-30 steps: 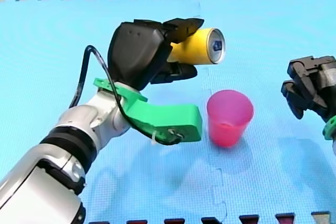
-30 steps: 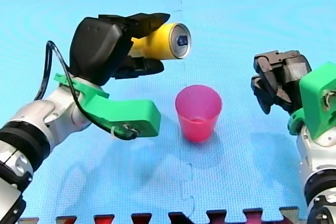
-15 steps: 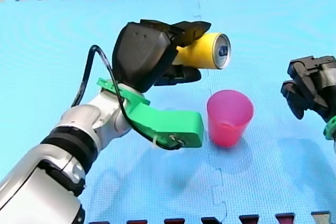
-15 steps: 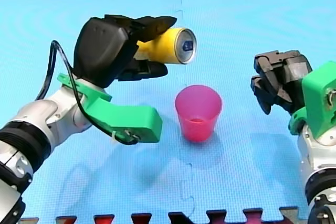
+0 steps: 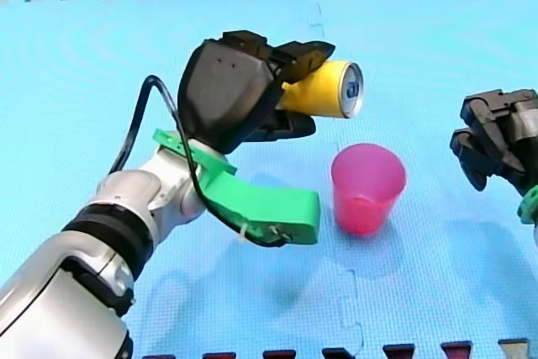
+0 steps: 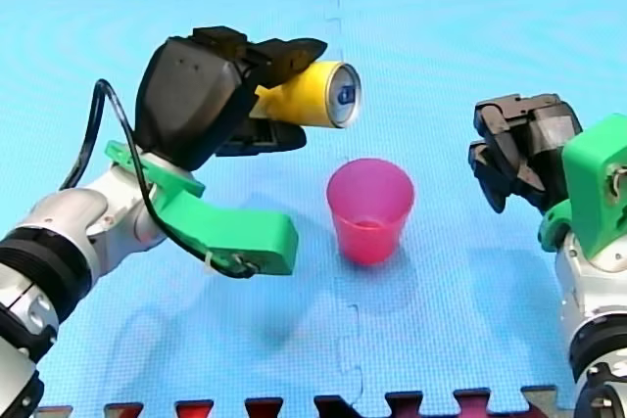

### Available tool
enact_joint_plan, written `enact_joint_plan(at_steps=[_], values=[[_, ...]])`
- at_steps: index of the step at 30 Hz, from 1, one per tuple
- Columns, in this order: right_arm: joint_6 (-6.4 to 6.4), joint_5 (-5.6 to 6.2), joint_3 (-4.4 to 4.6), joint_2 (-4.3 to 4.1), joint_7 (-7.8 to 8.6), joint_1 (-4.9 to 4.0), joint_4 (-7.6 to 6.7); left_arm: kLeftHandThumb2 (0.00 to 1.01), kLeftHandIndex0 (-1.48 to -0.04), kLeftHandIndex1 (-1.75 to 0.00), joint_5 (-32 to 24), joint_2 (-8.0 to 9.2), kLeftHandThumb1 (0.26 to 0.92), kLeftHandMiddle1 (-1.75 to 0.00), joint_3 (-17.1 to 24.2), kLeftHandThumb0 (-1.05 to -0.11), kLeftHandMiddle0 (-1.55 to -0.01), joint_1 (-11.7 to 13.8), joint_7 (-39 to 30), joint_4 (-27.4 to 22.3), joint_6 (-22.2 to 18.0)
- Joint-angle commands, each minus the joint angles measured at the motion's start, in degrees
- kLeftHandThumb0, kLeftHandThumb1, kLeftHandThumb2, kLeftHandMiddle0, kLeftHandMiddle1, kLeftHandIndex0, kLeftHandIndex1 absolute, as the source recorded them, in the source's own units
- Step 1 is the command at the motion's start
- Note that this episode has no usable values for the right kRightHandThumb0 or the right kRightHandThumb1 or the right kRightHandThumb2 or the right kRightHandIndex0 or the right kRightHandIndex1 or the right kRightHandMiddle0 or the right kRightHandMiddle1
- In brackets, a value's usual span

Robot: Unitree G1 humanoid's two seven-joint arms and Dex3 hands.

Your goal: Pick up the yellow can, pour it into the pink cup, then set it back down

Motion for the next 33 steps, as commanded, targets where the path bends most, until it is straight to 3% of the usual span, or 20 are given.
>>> enact_joint_plan(at_steps=[1, 15, 31, 33], values=[[-0.34, 0.01, -0.05, -0.16, -0.05, -0.14, -0.08, 0.00, -1.22, -0.01, 0.17, 0.25, 0.859, -1.32, -0.27, -0.246, -0.90, -0.42, 0.86, 0.16, 0.16], [-1.59, -0.40, 0.21, -0.07, -1.10, -0.16, -0.15, 0.00, -1.26, -0.02, 2.82, 0.46, 0.873, -1.47, -2.70, -0.239, -0.82, -1.05, 3.64, 1.21, 2.94], [-1.63, -0.28, -0.04, -0.20, -1.18, -0.08, -0.07, 0.00, -1.28, -0.03, 1.98, 0.52, 0.876, -1.52, -2.53, -0.234, -0.79, -0.79, 2.76, 1.18, 3.37], [-1.57, -0.22, -0.12, -0.31, -1.08, -0.06, -0.06, 0.00, -1.22, -0.01, 0.77, 0.55, 0.876, -1.53, -1.54, -0.236, -0.79, -0.46, 2.13, 1.03, 3.11]])
